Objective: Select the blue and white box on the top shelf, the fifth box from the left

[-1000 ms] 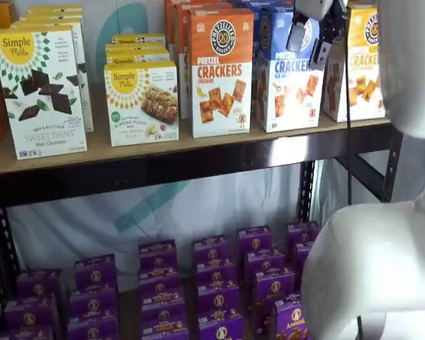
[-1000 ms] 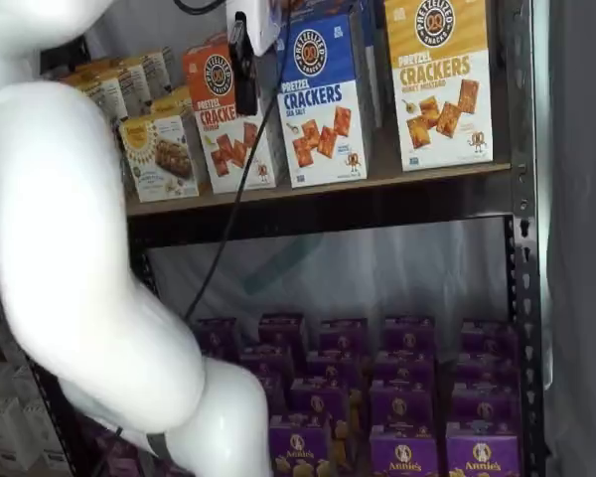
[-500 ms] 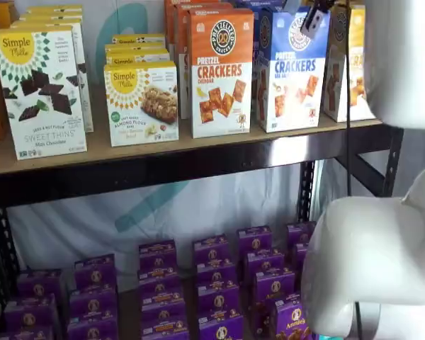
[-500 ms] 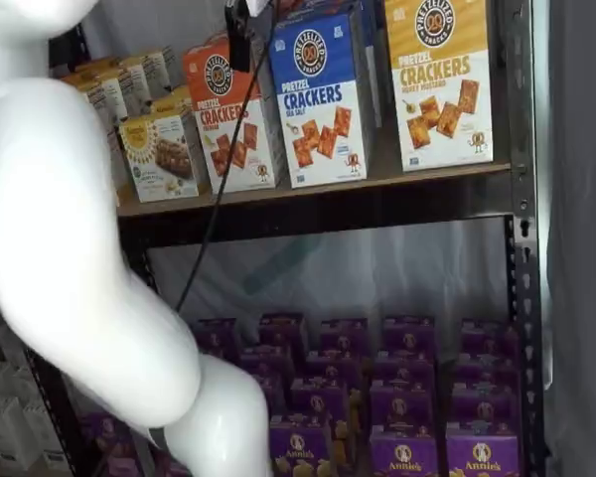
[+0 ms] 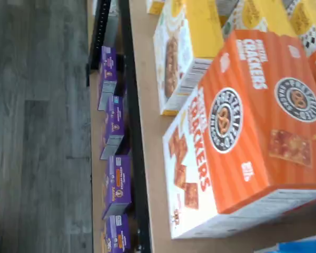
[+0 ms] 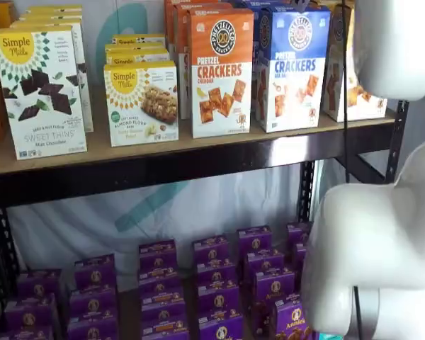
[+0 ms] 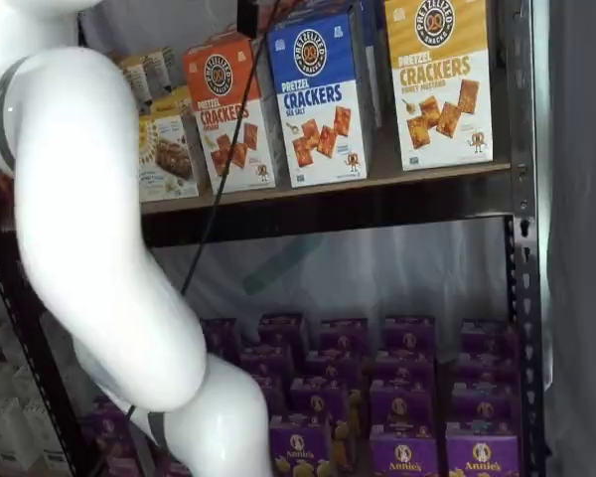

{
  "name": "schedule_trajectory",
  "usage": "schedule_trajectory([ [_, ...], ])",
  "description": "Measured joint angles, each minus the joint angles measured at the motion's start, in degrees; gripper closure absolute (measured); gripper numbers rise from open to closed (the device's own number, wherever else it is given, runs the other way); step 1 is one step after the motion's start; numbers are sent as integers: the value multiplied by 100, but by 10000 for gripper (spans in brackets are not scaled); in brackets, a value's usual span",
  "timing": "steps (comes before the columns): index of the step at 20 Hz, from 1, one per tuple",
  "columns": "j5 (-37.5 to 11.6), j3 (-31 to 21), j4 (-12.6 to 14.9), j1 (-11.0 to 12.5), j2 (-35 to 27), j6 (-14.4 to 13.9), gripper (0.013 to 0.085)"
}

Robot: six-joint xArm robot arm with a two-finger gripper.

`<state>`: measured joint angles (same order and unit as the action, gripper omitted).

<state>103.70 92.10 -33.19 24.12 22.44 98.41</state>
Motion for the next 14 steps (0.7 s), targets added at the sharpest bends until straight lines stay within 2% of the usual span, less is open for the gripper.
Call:
schedule_trajectory([
  [5, -49, 345, 154, -37, -482, 109, 130],
  [14, -428, 435, 365, -120, -866, 280, 130],
])
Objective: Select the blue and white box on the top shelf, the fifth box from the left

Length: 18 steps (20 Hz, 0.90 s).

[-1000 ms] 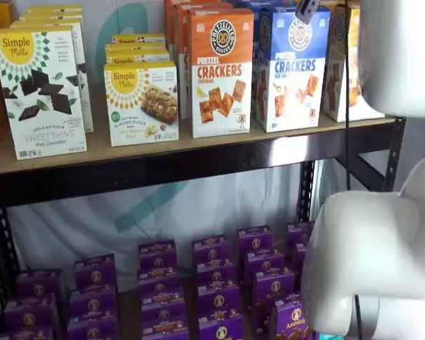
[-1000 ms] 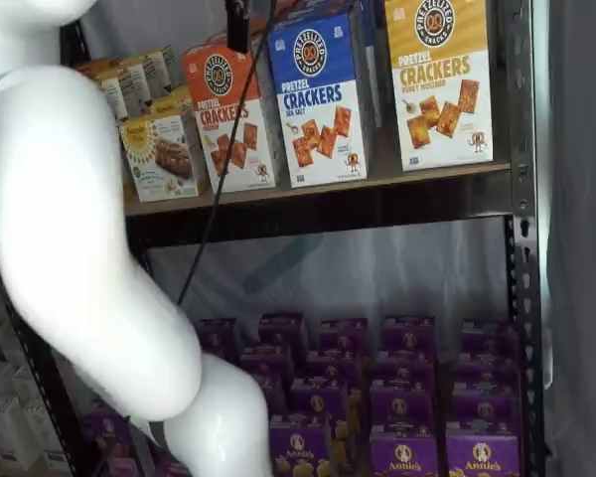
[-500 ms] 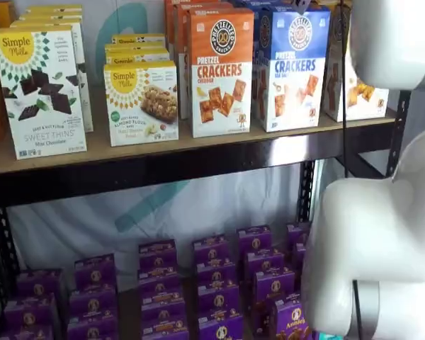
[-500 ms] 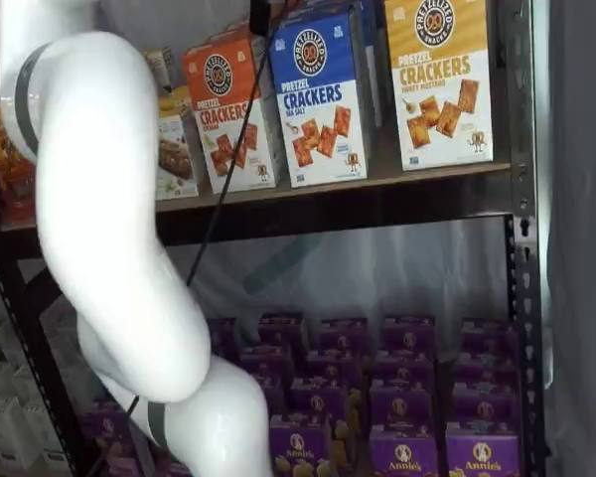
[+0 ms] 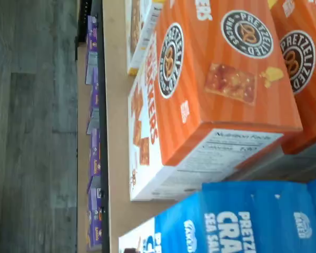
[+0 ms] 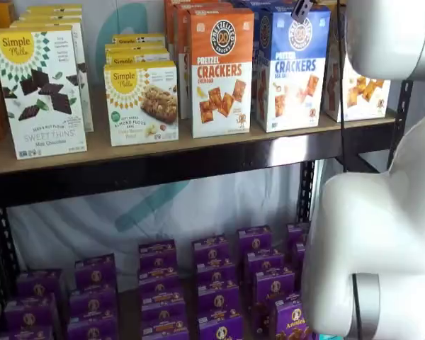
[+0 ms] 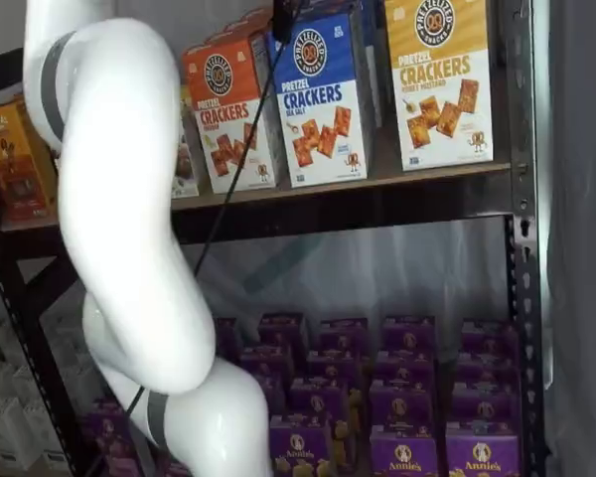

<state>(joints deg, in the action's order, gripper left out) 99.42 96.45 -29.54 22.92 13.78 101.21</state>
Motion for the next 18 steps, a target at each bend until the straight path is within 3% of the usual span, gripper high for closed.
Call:
schedule_trajectory([
  [7, -164, 22, 72, -68, -176, 40, 130],
  [18, -90, 106, 708, -345, -262, 41, 130],
])
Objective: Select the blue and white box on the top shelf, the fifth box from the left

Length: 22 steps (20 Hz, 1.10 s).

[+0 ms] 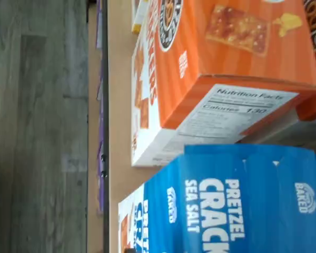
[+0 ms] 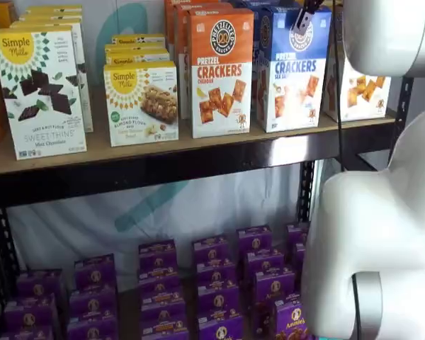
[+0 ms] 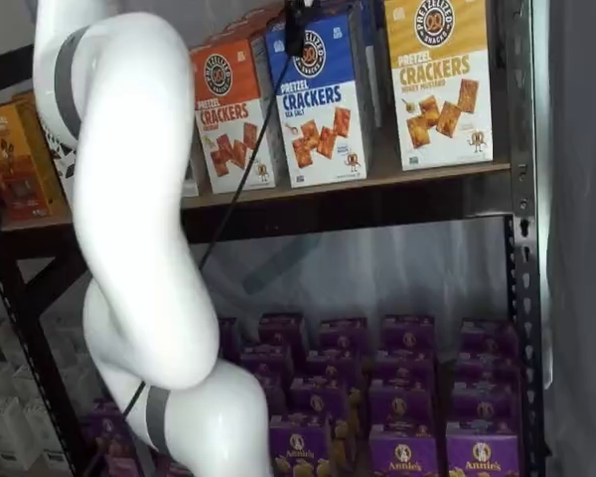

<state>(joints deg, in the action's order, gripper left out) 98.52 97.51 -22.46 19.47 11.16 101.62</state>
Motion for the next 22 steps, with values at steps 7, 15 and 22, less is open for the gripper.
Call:
schedule_trajectory([
  [7, 170, 35, 420, -197, 10, -47, 130],
  [15, 140, -183, 542, -287, 138, -73, 130],
  [22, 15, -373, 570, -295, 248, -48, 290],
])
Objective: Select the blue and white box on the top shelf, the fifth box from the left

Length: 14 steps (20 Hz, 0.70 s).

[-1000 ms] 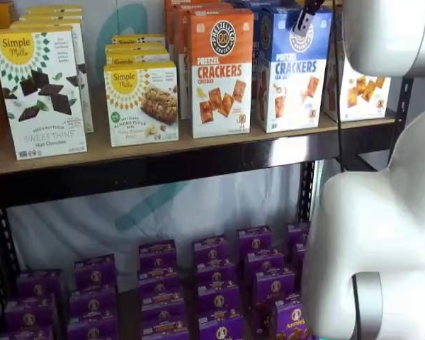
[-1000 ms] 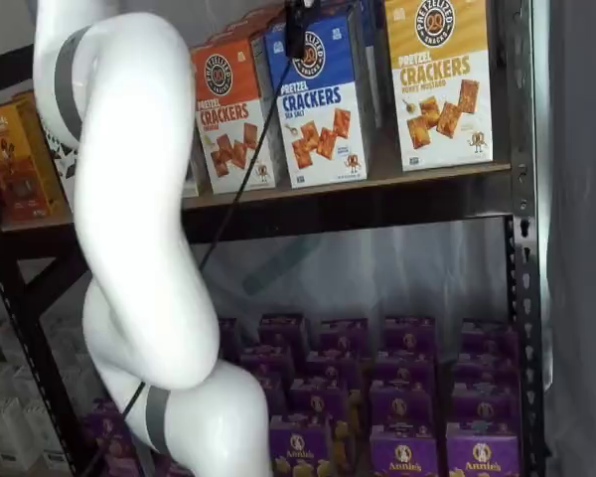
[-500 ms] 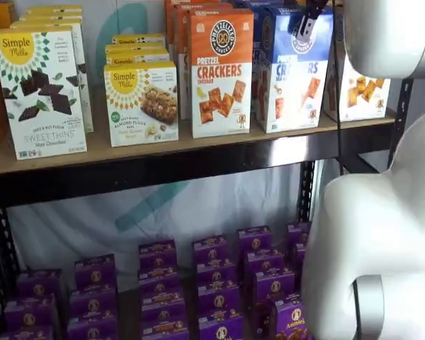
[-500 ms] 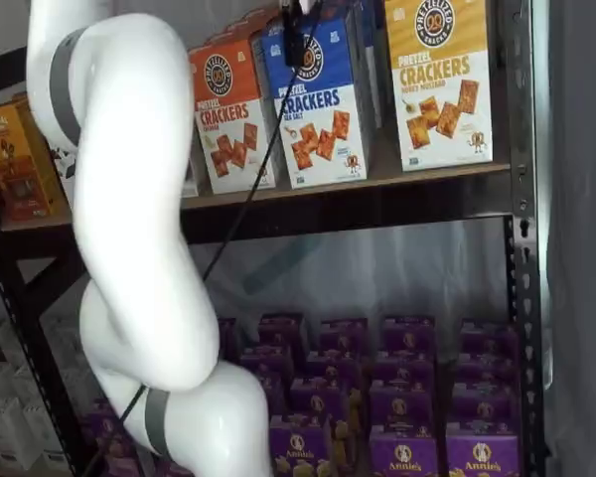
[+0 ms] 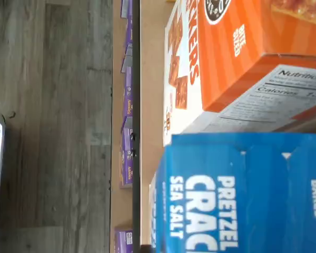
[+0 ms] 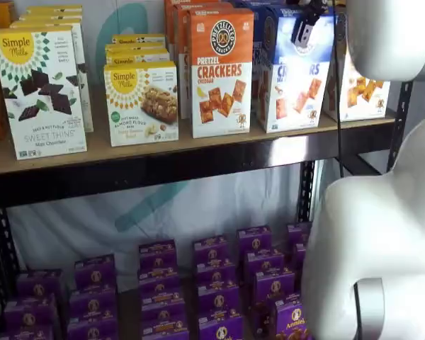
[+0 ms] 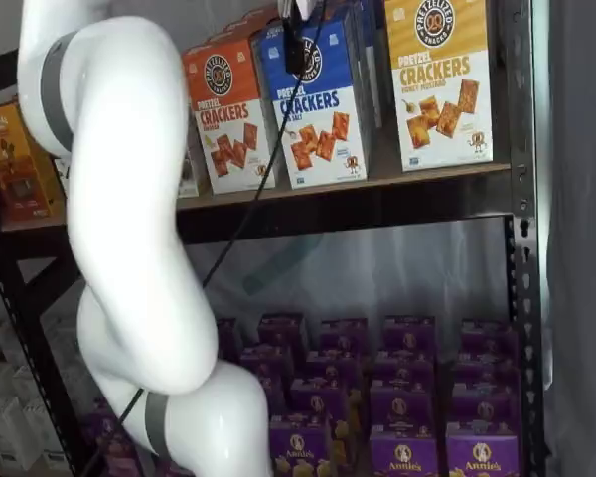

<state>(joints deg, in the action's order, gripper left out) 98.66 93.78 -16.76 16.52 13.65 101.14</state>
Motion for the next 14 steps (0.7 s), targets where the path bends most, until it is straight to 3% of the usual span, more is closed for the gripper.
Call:
schedule_trajectory([
  [4, -40, -56, -24, 18, 31, 16, 290],
  [8, -44, -91, -37, 34, 49, 31, 410],
  [14, -21, -107, -87, 65, 64, 44, 410],
])
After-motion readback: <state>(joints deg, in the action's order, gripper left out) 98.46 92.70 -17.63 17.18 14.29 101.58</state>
